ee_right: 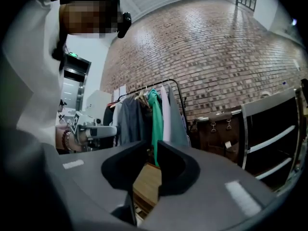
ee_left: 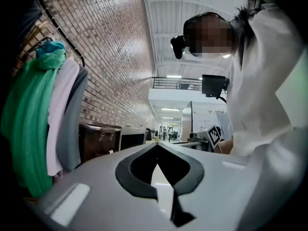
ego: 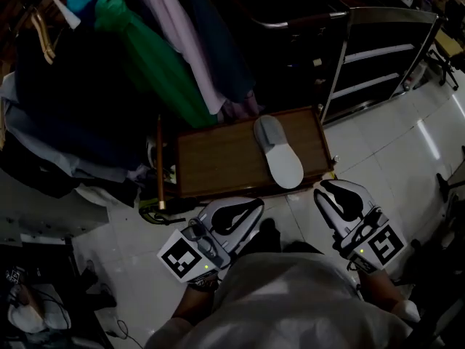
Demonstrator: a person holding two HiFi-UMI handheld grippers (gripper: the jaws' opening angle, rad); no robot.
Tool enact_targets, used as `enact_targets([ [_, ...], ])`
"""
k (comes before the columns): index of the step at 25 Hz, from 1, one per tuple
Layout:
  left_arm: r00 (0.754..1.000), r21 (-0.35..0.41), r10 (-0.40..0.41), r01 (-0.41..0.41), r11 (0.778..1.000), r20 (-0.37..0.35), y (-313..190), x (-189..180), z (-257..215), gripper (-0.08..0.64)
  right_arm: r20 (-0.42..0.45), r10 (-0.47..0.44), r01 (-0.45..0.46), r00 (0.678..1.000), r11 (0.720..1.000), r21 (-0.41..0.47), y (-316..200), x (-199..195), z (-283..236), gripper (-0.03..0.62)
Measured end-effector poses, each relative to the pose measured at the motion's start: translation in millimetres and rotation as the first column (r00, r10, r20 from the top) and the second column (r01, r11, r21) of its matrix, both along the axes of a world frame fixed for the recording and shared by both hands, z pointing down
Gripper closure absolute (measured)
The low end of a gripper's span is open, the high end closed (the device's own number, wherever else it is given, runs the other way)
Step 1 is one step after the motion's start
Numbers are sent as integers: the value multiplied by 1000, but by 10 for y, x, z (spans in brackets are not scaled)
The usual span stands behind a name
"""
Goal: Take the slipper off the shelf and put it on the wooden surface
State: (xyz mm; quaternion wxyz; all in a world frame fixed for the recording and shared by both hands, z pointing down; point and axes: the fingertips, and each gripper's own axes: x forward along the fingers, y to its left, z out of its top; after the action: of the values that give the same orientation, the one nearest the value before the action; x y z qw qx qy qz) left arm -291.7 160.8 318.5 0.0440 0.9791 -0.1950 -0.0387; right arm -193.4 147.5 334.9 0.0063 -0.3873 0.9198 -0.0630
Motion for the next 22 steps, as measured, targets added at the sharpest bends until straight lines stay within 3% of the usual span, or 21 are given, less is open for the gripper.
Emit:
enact_targets([
  [3, 1000, -30, -22, 23, 999, 22, 327, 203, 80, 560, 7, -49, 49, 999, 998, -33, 282, 77, -38, 522],
  [7, 995, -39, -90, 88, 995, -38, 742, 357, 37, 560, 3, -135, 135, 991, 990, -38, 649, 178, 0, 531],
  [13, 978, -8, -179, 180, 984, -110, 1153, 396, -98, 560, -5, -235, 235, 972, 970, 65, 987, 265, -103, 531],
  [17, 976, -13, -196, 195, 981, -94, 1219, 374, -169, 560, 53, -238, 236, 970, 971, 35, 1045, 264, -227, 531],
  [22, 991, -6, -123, 123, 992, -60, 1151, 558, -250, 560, 86, -180, 177, 980, 983, 41, 1037, 396, -327, 531],
])
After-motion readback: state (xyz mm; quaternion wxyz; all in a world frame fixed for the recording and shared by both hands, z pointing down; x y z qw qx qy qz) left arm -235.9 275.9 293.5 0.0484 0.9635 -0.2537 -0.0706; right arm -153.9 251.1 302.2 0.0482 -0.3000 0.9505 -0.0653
